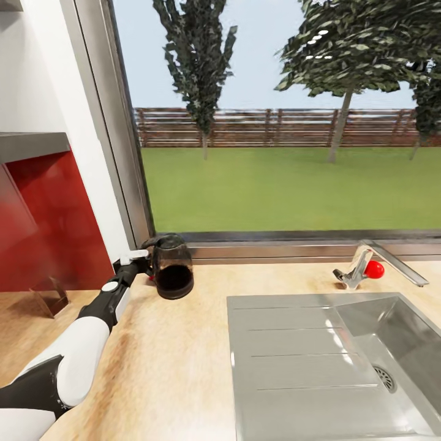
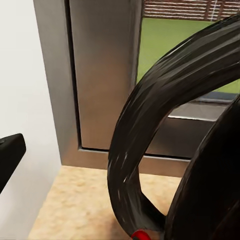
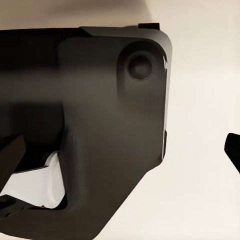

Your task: Set up a coffee station on the kitchen countertop: keep the coffee maker on the countertop, move the bottle of coffee from the kitchen shelf to the counter next to the coffee maker, place a paper coffee filter on top of the coffee maker, put the saucer next to the coffee maker with the coffee cup on the saucer, and place the electric kettle next to the coffee maker.

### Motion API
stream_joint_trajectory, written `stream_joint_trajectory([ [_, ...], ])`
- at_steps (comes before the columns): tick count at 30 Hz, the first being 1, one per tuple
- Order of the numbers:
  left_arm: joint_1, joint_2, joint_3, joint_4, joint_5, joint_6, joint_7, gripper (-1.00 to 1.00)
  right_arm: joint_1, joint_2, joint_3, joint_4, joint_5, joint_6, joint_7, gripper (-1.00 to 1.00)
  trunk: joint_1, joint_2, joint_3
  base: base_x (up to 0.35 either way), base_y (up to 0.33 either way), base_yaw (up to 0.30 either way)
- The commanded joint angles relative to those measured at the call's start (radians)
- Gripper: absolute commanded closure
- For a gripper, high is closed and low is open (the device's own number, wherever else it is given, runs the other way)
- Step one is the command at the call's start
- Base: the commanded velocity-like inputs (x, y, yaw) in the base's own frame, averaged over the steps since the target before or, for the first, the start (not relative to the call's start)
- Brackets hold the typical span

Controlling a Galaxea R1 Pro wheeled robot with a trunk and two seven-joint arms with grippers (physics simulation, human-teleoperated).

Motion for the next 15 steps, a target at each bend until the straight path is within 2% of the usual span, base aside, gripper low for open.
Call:
stream_joint_trajectory([
  [1,-0.002,-0.001,0.007,0.001,-0.008,-0.004,-0.008,-1.00,-0.001,-0.001,0.008,-0.001,-0.010,0.001,0.002,-1.00,0.000,-0.002,-0.003,0.000,0.000,0.000],
  [15,-0.011,-0.001,0.009,0.002,-0.008,-0.004,-0.008,-1.00,-0.001,0.001,0.008,-0.003,-0.010,0.003,0.004,-1.00,0.000,-0.002,-0.022,0.000,0.000,0.000],
])
